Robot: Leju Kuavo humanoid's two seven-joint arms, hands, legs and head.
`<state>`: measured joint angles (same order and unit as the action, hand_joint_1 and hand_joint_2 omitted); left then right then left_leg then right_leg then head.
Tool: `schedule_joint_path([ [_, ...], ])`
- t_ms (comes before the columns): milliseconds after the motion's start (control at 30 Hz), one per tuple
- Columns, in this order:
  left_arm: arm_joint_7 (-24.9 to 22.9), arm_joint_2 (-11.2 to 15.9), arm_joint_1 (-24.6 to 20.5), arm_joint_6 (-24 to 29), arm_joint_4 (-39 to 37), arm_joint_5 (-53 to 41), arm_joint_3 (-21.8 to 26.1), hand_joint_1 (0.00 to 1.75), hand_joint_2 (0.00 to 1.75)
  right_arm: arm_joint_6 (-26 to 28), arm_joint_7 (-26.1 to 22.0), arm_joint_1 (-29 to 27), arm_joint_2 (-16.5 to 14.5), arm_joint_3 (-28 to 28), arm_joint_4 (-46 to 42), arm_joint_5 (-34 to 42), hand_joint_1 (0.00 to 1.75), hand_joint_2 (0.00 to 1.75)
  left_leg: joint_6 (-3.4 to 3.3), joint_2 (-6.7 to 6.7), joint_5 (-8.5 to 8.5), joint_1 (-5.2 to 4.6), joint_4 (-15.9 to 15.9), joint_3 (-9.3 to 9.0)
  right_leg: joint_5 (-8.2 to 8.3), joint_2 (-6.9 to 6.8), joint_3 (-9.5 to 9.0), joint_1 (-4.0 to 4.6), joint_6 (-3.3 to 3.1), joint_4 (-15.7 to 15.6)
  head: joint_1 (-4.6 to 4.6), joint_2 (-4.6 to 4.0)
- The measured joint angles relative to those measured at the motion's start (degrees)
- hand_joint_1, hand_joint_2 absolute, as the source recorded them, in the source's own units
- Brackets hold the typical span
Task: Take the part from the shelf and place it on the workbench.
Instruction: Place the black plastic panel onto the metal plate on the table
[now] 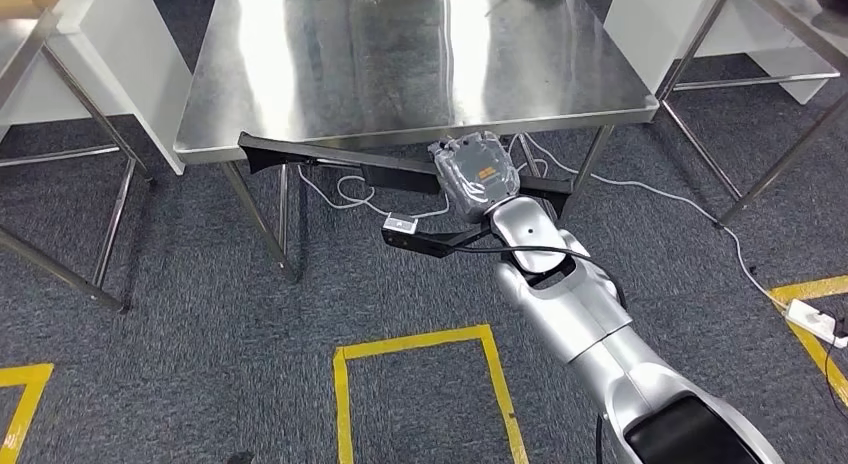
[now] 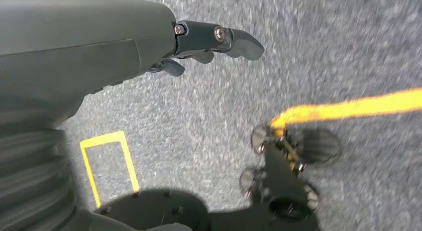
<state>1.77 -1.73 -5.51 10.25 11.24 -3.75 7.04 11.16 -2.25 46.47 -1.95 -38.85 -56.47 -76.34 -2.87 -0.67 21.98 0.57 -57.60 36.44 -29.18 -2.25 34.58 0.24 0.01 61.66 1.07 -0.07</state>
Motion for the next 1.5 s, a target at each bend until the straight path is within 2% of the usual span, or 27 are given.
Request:
schedule_joint_path([
  [67, 0.6, 0.0, -0.3, 0.2, 0.0, 0.1, 0.2, 0.00, 1.75, -0.1, 0.0, 0.1, 0.2, 0.0, 0.1, 0.0, 1.75, 1.75, -0.18, 0.61, -0.05, 0.01, 0.1, -0.11, -2.77, 1.65, 4.16, -0.44, -0.14, 7.9, -0.05, 0.00],
  [100, 0.9, -0.1, -0.4, 0.4, 0.0, 0.2, 0.3, 0.00, 1.75, -0.3, 0.0, 0.0, 0.4, 0.0, 0.3, 0.0, 1.75, 1.75, -0.18, 1.05, -0.02, 0.01, 0.1, -0.11, -3.64, 1.89, 6.14, -0.61, 0.03, 11.2, -0.09, 0.00],
  [133, 1.1, -0.1, -0.4, 0.6, 0.0, 0.2, 0.4, 0.00, 1.75, -0.4, 0.0, -0.1, 0.5, 0.0, 0.4, 0.0, 1.75, 1.75, -0.17, 1.49, 0.00, 0.02, 0.1, -0.12, -3.63, 1.98, 7.24, -0.78, 0.41, 12.6, -0.10, 0.00],
  [167, 1.3, -0.2, -0.4, 0.7, 0.0, 0.2, 0.4, 0.00, 1.75, -0.6, 0.0, -0.2, 0.6, 0.0, 0.5, 0.0, 1.75, 1.75, -0.12, 1.89, 0.02, 0.03, 0.1, -0.13, -2.71, 1.99, 7.22, -1.00, 0.95, 11.6, -0.11, 0.00],
  [233, 1.4, -0.4, -0.4, 0.9, 0.0, 0.2, 0.5, 0.00, 1.75, -0.7, 0.0, -0.2, 0.7, 0.0, 0.6, 0.0, 1.75, 1.75, 0.22, 2.58, 0.11, 0.11, 0.0, -0.15, 0.93, 2.02, 4.15, -1.56, 2.15, 3.8, -0.11, 0.00],
  [300, 1.5, -0.4, -0.4, 1.0, 0.0, 0.2, 0.5, 0.00, 1.75, -0.7, 0.0, 0.0, 0.6, 0.0, 0.7, 0.0, 1.75, 1.75, 0.95, 3.01, 0.38, -0.06, -0.4, -0.02, 3.74, 2.10, 1.06, -1.83, 2.28, -2.9, -0.07, 0.00],
  [333, 1.5, -0.4, -0.4, 1.0, 0.0, 0.2, 0.6, 0.00, 1.75, -0.7, 0.1, 0.1, 0.6, 0.0, 0.7, 0.0, 1.75, 1.75, 1.07, 3.10, 0.55, -0.14, -0.5, 0.06, 4.28, 2.13, 0.46, -1.91, 2.02, -4.1, -0.04, 0.00],
  [400, 1.7, -0.3, -0.2, 1.0, 0.0, 0.2, 0.7, 0.00, 1.75, -0.8, 0.1, 0.1, 0.5, 0.0, 0.7, 0.0, 1.75, 1.75, 0.65, 3.07, 0.66, -0.10, -0.7, 0.14, 4.57, 2.13, 0.33, -1.84, 1.50, -4.2, 0.02, 0.00],
  [467, 1.9, -0.3, -0.1, 1.3, 0.0, 0.2, 0.9, 0.00, 1.75, -0.7, 0.1, 0.1, 0.4, 0.0, 0.8, 0.0, 1.75, 1.75, 0.16, 2.93, 0.64, 0.04, -0.7, 0.06, 4.63, 2.26, 0.29, -1.68, 1.41, -4.2, 0.00, 0.00],
  [567, 2.3, -0.3, 0.0, 2.1, 0.0, 0.2, 1.0, 0.00, 1.75, -0.7, 0.1, 0.1, 0.4, 0.0, 0.8, 0.0, 1.75, 1.75, 0.16, 2.76, 0.62, 0.19, -0.5, -0.14, 4.63, 2.48, 0.30, -1.45, 1.34, -4.2, 0.01, 0.00],
  [700, 2.4, -0.3, 0.1, 2.5, 0.0, 0.2, 1.2, 0.00, 1.75, -0.7, 0.1, 0.1, 0.4, 0.0, 1.0, 0.0, 1.75, 1.75, 0.25, 2.69, 0.58, 0.37, -0.4, -0.20, 4.57, 2.55, 0.31, -1.20, 0.93, -4.2, 0.00, 0.00],
  [833, 2.7, -0.3, 0.2, 2.2, 0.0, 0.3, 1.8, 0.00, 1.75, -0.6, -0.1, 0.1, 0.3, -0.1, 1.3, 0.0, 1.75, 1.75, 0.48, 2.65, 0.98, 0.32, -0.7, 0.00, 4.63, 2.57, 0.17, -1.65, 1.04, -4.5, 0.05, 0.00],
  [933, 3.1, -0.3, 0.4, 2.3, 0.0, 0.6, 2.1, 0.00, 1.75, -0.4, -0.4, 0.3, 0.1, -0.1, 1.5, 0.0, 1.75, 1.75, -0.32, 2.44, 0.13, 0.48, 2.2, -2.07, 4.58, 2.48, -0.22, -1.26, 1.23, -4.9, 0.01, 0.00],
  [967, 3.2, -0.4, 0.4, 2.3, 0.0, 0.7, 2.2, 0.00, 1.75, -0.3, -0.5, 0.5, 0.1, -0.2, 1.6, 0.1, 1.75, 1.75, -0.47, 2.33, -0.32, 0.65, 3.4, -2.97, 3.91, 2.44, 0.44, -1.16, 1.20, -3.4, -0.09, 0.00],
  [1033, 3.4, -0.6, 0.4, 2.3, 0.1, 0.8, 2.4, 0.00, 1.75, 0.0, -0.6, 0.8, 0.1, -0.3, 1.9, 0.2, 1.75, 1.75, -0.40, 2.24, -0.63, 0.82, 4.2, -3.67, 1.48, 2.43, 3.82, -1.47, 1.16, 3.0, -0.21, 0.00],
  [1067, 3.4, -0.6, 0.4, 2.2, 0.0, 0.8, 2.4, 0.00, 1.75, 0.0, -0.6, 0.9, 0.1, -0.4, 2.0, 0.2, 1.75, 1.75, -0.25, 2.25, -0.58, 0.87, 4.1, -3.69, 0.36, 2.42, 5.90, -1.77, 1.40, 6.7, -0.24, 0.00],
  [1100, 3.4, -0.7, 0.4, 2.2, 0.0, 0.9, 2.5, 0.00, 1.75, 0.0, -0.6, 0.8, 0.2, -0.4, 2.2, 0.2, 1.75, 1.75, -0.01, 2.33, -0.45, 0.97, 4.1, -3.69, -0.04, 2.42, 7.35, -2.08, 1.89, 8.9, -0.23, 0.00],
  [1133, 3.5, -0.7, 0.4, 2.2, 0.0, 0.9, 2.5, 0.00, 1.75, 0.0, -0.6, 0.6, 0.2, -0.5, 2.4, 0.2, 1.75, 1.75, 0.33, 2.45, -0.27, 1.14, 3.9, -3.67, 0.40, 2.40, 7.80, -2.44, 2.61, 9.2, -0.24, 0.00],
  [1167, 3.5, -0.7, 0.5, 2.1, 0.0, 0.9, 2.6, 0.00, 1.75, 0.0, -0.6, 0.5, 0.3, -0.5, 2.6, 0.2, 1.75, 1.75, 0.83, 2.58, 0.01, 1.41, 3.5, -3.63, 1.62, 2.38, 7.03, -2.86, 3.52, 7.3, -0.27, 0.00],
  [1200, 3.5, -0.8, 0.5, 2.0, 0.0, 0.9, 2.7, 0.00, 1.75, 0.0, -0.6, 0.5, 0.3, -0.5, 2.8, 0.2, 1.75, 1.75, 1.48, 2.69, 0.49, 1.69, 2.8, -3.49, 3.24, 2.35, 5.20, -3.40, 4.50, 3.4, -0.26, 0.00],
  [1233, 3.5, -0.7, 0.5, 1.8, 0.0, 0.9, 2.8, 0.00, 1.75, 0.1, -0.6, 0.7, 0.3, -0.6, 2.9, 0.2, 1.75, 1.75, 2.27, 2.78, 1.11, 1.80, 2.0, -3.11, 4.39, 2.45, 3.45, -3.65, 5.16, 0.3, -0.34, 0.00],
  [1267, 3.6, -0.6, 0.5, 1.7, 0.0, 0.9, 3.0, 0.00, 1.75, 0.1, -0.6, 0.8, 0.2, -0.6, 2.9, 0.2, 1.75, 1.75, 3.00, 2.78, 1.81, 1.89, 1.0, -2.74, 5.04, 2.59, 2.18, -3.79, 5.12, -2.1, -0.37, 0.00],
  [1300, 3.7, -0.5, 0.5, 1.7, 0.1, 0.9, 3.1, 0.00, 1.75, 0.1, -0.6, 0.8, 0.0, -0.7, 3.0, 0.1, 1.75, 1.75, 3.58, 2.80, 2.38, 1.90, 0.2, -2.39, 5.11, 2.73, 1.56, -3.77, 4.59, -3.1, -0.29, 0.00],
  [1333, 3.8, -0.4, 0.5, 1.7, 0.1, 0.9, 3.2, 0.00, 1.75, 0.1, -0.6, 0.8, 0.0, -0.7, 3.0, 0.1, 1.75, 1.75, 3.91, 2.82, 2.73, 1.88, -0.1, -2.16, 4.76, 2.87, 1.64, -3.47, 3.65, -2.7, -0.25, 0.00],
  [1367, 3.9, -0.4, 0.6, 1.7, 0.1, 0.9, 3.3, 0.00, 1.75, 0.1, -0.6, 0.8, -0.1, -0.8, 3.0, 0.1, 1.75, 1.75, 4.06, 2.82, 2.93, 2.07, -0.3, -2.17, 4.62, 2.90, 1.73, -3.36, 2.69, -2.6, -0.12, 0.00],
  [1433, 3.9, -0.5, 0.7, 1.7, 0.0, 0.8, 3.3, 0.00, 1.75, 0.1, -0.5, 0.8, -0.2, -0.8, 3.0, 0.0, 1.75, 1.75, 4.16, 2.44, 3.53, 2.54, -0.9, -2.07, 4.40, 2.89, 1.54, -3.09, 1.53, -2.5, 0.00, 0.00],
  [1500, 3.9, -0.5, 0.6, 1.8, 0.0, 0.8, 3.3, 0.00, 1.75, 0.1, -0.4, 0.9, -0.2, -0.8, 3.0, 0.0, 1.75, 1.75, 4.01, 1.44, 5.78, 2.69, -5.4, -0.03, 4.15, 2.88, 1.16, -2.73, 0.78, -2.5, 0.09, 0.00],
])
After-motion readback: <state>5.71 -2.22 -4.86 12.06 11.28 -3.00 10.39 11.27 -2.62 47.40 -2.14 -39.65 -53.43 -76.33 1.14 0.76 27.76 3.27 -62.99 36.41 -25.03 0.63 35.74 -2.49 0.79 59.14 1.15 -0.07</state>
